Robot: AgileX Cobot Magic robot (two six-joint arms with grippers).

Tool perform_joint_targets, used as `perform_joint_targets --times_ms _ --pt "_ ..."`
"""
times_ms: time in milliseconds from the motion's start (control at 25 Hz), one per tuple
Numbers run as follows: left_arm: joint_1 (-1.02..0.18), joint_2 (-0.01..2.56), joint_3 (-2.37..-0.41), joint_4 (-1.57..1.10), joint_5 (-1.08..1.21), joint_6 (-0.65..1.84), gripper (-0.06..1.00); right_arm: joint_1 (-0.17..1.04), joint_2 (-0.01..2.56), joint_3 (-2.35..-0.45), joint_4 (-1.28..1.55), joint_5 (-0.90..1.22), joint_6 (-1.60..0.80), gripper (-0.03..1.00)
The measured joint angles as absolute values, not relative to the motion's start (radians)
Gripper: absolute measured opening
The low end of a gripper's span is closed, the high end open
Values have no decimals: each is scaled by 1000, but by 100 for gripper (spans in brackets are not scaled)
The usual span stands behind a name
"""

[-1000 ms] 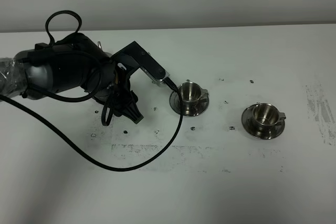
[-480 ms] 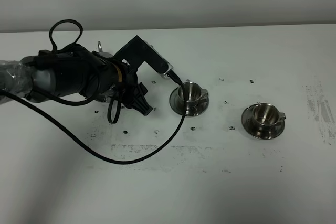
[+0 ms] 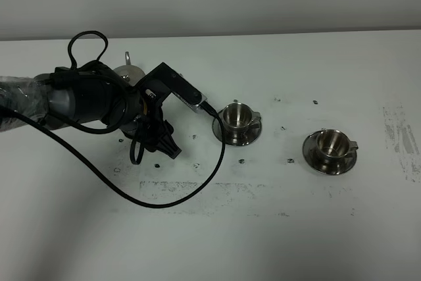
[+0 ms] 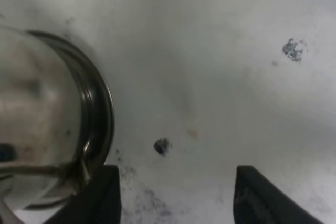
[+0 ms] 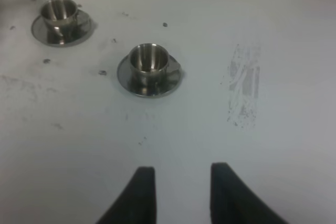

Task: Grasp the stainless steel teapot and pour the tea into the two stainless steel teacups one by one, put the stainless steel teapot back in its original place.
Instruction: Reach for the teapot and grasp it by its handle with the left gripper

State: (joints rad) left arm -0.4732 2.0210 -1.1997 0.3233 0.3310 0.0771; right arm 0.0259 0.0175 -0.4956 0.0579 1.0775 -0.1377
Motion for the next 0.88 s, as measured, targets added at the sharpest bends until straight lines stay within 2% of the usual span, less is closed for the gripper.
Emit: perform_joint_targets --times_ms 240,520,880 --pt "-473 2021 -1200 388 333 -42 46 26 17 -496 58 1077 -138 24" --pt "-473 2021 -1200 585 383 -274 46 26 17 -496 58 1077 -138 24" --pt "-472 2021 -1200 623 476 -340 46 26 17 -496 58 1077 -138 24"
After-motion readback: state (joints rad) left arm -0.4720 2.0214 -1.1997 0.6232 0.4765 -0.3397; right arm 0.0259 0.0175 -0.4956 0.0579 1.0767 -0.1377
